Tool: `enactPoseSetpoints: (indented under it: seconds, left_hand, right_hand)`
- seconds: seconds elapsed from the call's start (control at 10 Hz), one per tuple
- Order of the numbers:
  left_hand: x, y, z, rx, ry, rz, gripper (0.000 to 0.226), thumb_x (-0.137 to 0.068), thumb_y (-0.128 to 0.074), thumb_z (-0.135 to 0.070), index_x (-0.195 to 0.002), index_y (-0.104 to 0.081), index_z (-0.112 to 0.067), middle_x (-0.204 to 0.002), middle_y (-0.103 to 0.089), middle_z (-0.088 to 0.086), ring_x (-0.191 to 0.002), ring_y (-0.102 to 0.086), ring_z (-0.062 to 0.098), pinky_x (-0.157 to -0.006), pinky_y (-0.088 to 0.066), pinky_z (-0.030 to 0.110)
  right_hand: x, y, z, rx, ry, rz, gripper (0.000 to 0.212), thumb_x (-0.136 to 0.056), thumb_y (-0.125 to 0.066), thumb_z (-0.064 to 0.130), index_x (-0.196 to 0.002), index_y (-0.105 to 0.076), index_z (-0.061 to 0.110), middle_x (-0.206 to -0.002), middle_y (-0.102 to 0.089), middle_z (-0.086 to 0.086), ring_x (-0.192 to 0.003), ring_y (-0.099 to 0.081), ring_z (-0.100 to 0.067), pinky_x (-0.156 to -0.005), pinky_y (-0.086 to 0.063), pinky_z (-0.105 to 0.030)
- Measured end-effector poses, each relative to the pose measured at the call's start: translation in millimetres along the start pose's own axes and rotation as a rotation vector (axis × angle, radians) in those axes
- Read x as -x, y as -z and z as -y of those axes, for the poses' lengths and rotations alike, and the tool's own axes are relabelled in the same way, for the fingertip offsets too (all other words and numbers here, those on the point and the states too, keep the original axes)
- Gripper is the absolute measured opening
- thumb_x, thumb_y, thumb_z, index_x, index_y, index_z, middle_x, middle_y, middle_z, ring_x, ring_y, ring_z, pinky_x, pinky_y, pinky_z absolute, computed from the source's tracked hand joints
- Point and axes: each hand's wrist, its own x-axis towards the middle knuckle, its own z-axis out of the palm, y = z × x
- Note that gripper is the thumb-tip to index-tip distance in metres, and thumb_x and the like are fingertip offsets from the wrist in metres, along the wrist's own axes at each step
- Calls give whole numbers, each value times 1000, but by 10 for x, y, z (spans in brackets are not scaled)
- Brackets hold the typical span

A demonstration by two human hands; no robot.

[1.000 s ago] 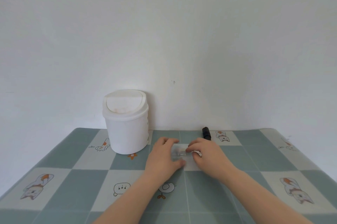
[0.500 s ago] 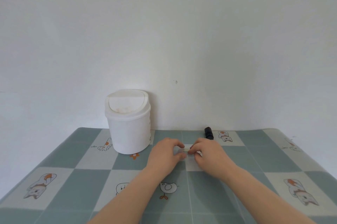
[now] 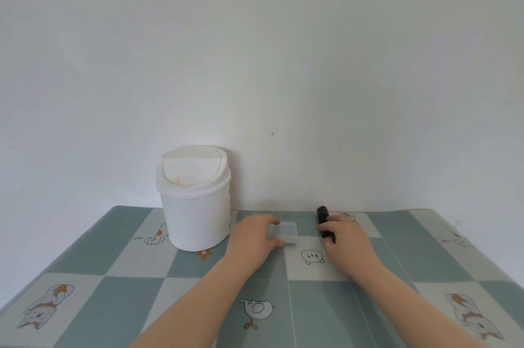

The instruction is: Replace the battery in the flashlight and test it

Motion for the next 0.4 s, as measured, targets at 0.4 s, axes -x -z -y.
enactPoseSetpoints:
  seconds: [0.4]
  left_hand:
    - [-235,-63,21,13,24,-27,45,-82,-65,-35,-125,-58,-23,-140,-49,-1,-126,-47,17,-101,-35,27]
  right_hand:
    - [-88,-131,118,-87,41,-24,30,-87,-51,12,-109,-70,21,-127,-54,3,-115,-52,-14,-87,-37,-19]
